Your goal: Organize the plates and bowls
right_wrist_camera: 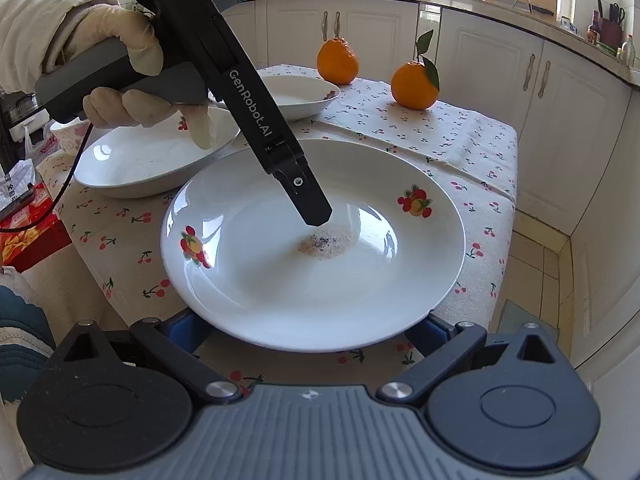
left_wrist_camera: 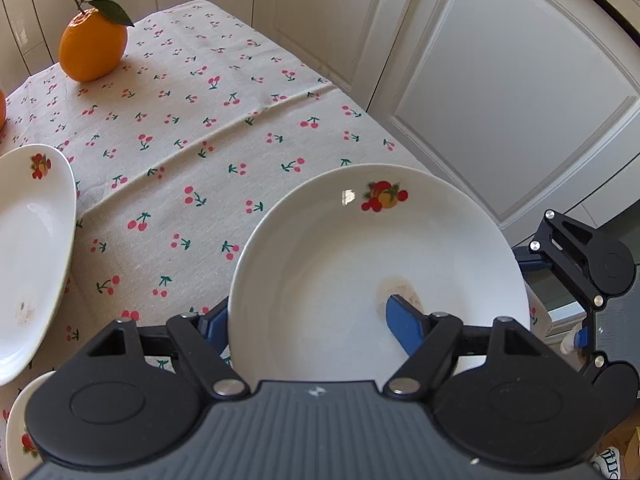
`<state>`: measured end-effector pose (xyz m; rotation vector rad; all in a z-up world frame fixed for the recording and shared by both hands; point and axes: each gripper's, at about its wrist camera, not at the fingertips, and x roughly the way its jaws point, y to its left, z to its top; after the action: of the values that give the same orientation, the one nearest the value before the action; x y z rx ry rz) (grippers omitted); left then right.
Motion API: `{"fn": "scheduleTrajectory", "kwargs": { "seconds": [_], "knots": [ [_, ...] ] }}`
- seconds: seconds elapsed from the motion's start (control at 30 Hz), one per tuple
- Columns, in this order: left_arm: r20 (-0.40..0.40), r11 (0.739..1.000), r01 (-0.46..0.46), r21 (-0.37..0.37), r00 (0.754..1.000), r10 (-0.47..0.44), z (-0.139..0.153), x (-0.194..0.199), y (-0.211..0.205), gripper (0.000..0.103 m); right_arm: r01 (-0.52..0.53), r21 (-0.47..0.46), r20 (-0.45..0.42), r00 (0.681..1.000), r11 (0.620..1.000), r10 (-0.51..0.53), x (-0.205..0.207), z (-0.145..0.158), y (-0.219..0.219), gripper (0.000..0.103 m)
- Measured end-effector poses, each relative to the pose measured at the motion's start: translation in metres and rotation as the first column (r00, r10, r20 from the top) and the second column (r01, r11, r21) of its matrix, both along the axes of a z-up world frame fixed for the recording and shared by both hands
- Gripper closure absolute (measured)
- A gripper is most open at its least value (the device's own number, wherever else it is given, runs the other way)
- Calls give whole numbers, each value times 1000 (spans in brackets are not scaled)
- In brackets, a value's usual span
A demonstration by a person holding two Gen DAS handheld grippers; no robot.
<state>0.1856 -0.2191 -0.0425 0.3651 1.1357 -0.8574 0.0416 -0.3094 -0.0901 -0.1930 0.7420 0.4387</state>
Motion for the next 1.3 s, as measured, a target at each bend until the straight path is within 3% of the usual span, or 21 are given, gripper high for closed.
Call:
{"fn": "scheduleTrajectory", "kwargs": {
  "seconds": [0.53,1.3],
  "knots": [
    [49,996,-67,-63,996,70,15,44,-5,26,-51,-39,36,998,998,53,49,21,-19,1],
    [68,992,-110,-55,991,114,-6,82,-21,26,-43,-39,4,999,998,43,98,4,-33,1]
  ]
}}
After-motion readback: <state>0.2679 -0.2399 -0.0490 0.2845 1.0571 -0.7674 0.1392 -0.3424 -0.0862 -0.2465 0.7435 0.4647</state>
